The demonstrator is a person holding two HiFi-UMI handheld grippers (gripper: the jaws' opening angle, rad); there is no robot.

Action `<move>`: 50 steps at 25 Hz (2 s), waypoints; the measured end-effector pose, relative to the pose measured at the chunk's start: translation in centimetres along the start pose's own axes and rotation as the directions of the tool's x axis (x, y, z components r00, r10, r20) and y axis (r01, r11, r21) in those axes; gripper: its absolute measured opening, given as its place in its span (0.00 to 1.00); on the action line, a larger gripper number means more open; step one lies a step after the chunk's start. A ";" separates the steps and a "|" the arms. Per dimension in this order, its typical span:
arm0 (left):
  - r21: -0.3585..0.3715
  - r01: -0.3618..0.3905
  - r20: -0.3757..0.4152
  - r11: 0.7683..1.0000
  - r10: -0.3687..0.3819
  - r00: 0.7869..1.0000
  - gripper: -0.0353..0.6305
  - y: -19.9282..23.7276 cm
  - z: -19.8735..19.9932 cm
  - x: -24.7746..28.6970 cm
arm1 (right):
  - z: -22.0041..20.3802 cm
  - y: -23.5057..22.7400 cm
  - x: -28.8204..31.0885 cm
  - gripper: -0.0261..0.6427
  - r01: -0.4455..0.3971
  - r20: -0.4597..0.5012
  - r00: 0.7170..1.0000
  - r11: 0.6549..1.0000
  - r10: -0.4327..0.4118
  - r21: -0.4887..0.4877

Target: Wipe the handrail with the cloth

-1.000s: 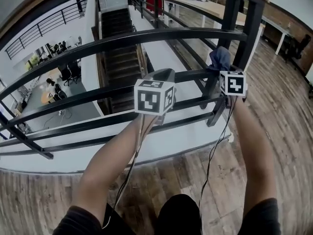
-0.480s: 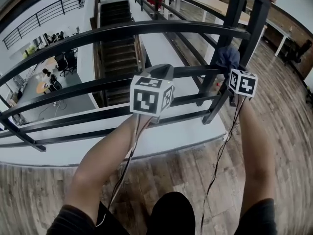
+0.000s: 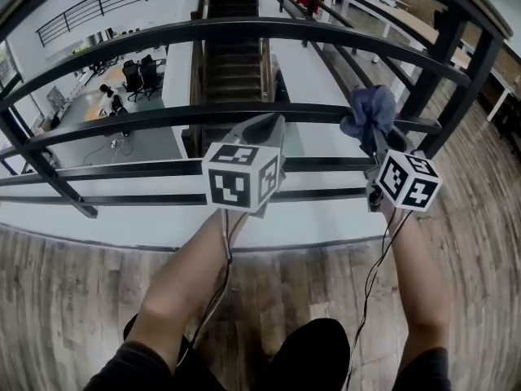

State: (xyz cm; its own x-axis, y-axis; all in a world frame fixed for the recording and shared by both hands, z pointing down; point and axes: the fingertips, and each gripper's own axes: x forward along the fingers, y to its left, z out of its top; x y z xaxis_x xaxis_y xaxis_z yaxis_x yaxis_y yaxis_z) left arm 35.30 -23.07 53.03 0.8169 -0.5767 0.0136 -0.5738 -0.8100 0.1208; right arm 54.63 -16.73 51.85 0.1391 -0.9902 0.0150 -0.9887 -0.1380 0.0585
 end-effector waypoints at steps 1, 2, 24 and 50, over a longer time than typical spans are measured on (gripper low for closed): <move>-0.001 -0.033 0.011 0.999 0.033 0.999 0.06 1.8 0.1 -1.5 | 0.0 2.8 0.0 0.12 -0.037 0.006 0.999 0.999 0.037 0.003; -0.002 -0.069 0.022 0.998 0.069 0.997 0.06 3.9 0.2 -3.1 | 0.0 5.7 0.2 0.12 -0.074 0.009 0.997 0.997 0.074 0.008; 0.048 -0.565 -0.025 0.824 0.567 0.824 0.06 45.6 -8.0 -35.7 | -12.7 66.2 13.0 0.12 -0.574 -0.173 0.801 0.817 0.573 0.049; -0.027 -0.697 -0.056 0.716 0.695 0.716 0.06 58.2 -12.1 -48.1 | -18.2 85.9 20.1 0.12 -0.519 -0.306 0.823 0.852 0.479 -0.062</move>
State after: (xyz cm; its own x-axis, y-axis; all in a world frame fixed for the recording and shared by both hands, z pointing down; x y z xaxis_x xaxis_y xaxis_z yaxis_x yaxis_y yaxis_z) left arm -36.69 -41.20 71.39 0.1894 -0.9705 0.1493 -0.9791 -0.1751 0.1040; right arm -26.51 -48.08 75.36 -0.3421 -0.8736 0.3461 -0.9114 0.3982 0.1040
